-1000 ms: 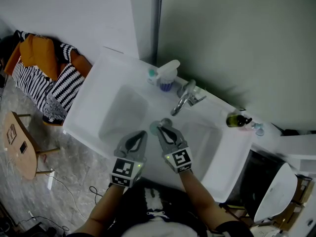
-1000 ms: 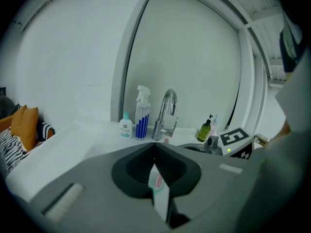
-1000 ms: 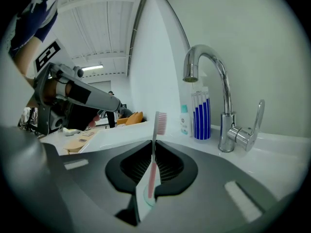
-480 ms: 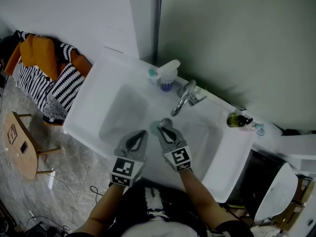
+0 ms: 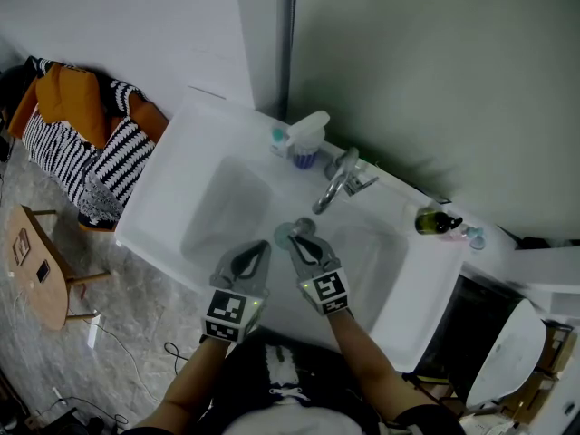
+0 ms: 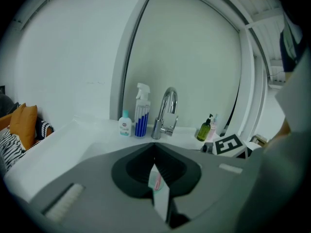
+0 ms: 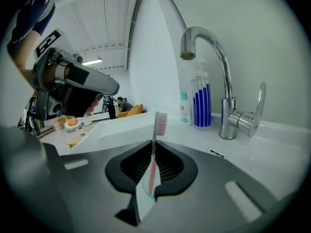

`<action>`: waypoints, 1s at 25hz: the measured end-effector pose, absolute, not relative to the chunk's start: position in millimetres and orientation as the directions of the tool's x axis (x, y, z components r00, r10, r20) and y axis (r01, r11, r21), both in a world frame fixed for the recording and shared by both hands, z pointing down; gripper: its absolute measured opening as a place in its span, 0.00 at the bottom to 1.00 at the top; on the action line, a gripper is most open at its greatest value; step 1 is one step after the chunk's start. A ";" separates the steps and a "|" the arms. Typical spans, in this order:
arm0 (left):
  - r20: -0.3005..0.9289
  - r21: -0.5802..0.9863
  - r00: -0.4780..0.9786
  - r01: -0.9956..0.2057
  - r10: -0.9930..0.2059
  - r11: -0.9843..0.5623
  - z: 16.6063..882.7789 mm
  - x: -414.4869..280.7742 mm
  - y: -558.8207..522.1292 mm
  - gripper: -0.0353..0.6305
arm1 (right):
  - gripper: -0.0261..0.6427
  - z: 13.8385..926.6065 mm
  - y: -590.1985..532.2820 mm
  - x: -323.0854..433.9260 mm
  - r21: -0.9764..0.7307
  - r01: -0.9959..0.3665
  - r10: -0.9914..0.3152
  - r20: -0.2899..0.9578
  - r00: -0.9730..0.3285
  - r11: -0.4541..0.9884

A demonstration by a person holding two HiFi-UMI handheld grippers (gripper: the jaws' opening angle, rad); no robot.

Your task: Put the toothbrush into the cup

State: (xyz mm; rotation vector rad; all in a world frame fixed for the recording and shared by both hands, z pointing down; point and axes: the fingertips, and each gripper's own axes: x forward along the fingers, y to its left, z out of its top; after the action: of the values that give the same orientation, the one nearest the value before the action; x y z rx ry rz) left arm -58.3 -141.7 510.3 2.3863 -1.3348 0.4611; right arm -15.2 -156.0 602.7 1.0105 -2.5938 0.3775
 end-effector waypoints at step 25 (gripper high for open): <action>0.458 0.145 0.490 -0.865 -0.742 -0.481 513.5 -60.7 -140.7 0.05 | 0.08 623.2 -148.9 -10.7 -0.160 -0.696 -0.569 0.464 -0.679 0.700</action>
State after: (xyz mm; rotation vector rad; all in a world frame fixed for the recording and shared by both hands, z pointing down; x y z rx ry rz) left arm -60.7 -140.7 513.5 2.3828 -1.3441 0.4771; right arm -10.7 -148.9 623.2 0.9847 -2.5288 0.4597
